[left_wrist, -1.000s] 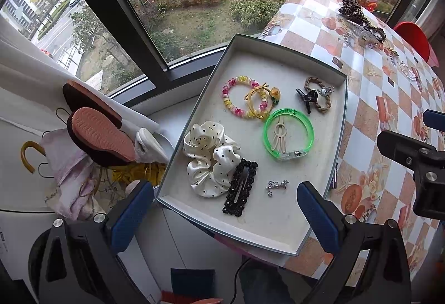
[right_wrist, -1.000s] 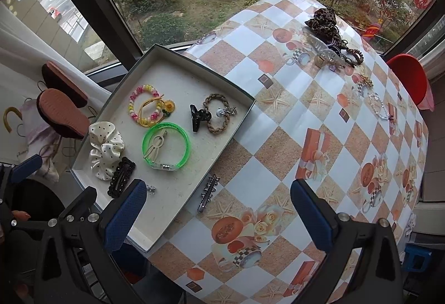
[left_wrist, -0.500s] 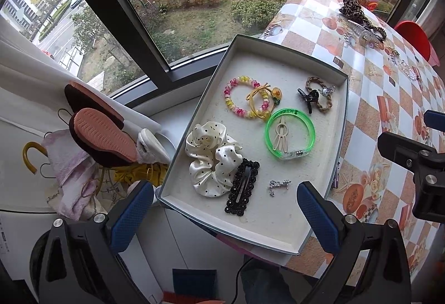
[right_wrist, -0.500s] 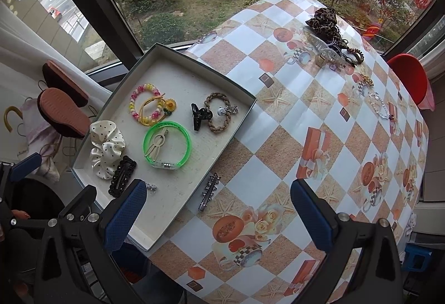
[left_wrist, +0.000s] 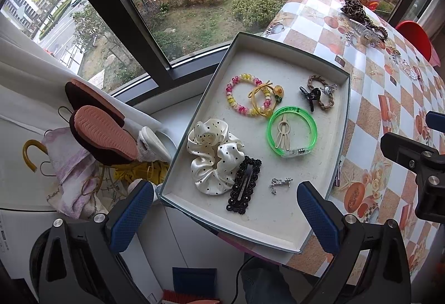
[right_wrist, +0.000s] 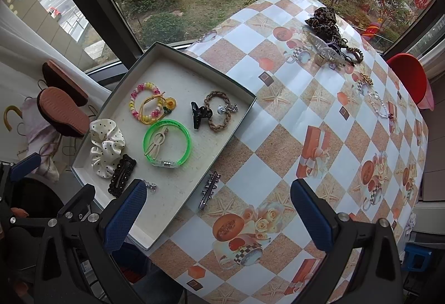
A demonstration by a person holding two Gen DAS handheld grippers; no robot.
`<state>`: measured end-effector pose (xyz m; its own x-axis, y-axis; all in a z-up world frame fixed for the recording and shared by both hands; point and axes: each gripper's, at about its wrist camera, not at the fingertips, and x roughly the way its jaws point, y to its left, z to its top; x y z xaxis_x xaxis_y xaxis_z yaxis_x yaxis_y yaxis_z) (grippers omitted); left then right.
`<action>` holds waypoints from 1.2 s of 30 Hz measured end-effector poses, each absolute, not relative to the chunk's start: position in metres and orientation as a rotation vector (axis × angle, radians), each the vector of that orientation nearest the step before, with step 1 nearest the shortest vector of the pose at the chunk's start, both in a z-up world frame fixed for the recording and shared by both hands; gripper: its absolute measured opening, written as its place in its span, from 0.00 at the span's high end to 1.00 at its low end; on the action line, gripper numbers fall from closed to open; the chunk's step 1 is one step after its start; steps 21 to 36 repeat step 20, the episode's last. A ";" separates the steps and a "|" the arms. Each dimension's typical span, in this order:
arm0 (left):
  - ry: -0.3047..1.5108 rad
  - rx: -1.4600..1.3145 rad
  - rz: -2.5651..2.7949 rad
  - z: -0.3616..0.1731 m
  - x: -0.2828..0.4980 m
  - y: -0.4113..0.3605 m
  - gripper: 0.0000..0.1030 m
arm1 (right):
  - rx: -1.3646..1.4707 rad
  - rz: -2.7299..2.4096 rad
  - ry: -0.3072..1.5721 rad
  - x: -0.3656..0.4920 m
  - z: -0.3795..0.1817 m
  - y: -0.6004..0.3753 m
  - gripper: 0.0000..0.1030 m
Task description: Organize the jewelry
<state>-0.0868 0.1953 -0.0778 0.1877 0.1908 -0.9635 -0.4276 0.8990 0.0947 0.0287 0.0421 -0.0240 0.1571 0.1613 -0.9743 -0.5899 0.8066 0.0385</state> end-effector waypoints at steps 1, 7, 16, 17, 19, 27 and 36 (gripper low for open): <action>1.314 -0.213 0.440 -0.078 -0.087 0.195 0.00 | -0.394 0.558 1.311 0.029 -0.024 0.042 0.00; 1.317 -0.207 0.440 -0.079 -0.089 0.196 0.00 | -0.395 0.557 1.310 0.027 -0.025 0.042 0.00; 1.308 -0.206 0.439 -0.079 -0.090 0.196 0.00 | -0.403 0.559 1.314 0.022 -0.025 0.043 0.00; 1.308 -0.202 0.438 -0.080 -0.090 0.196 0.00 | -0.404 0.559 1.314 0.022 -0.026 0.043 0.00; 1.309 -0.201 0.439 -0.079 -0.090 0.196 0.00 | -0.402 0.560 1.315 0.022 -0.026 0.043 0.00; 1.310 -0.202 0.441 -0.080 -0.090 0.196 0.00 | -0.401 0.560 1.315 0.022 -0.026 0.043 0.00; 1.310 -0.202 0.441 -0.080 -0.090 0.196 0.00 | -0.401 0.560 1.315 0.022 -0.026 0.043 0.00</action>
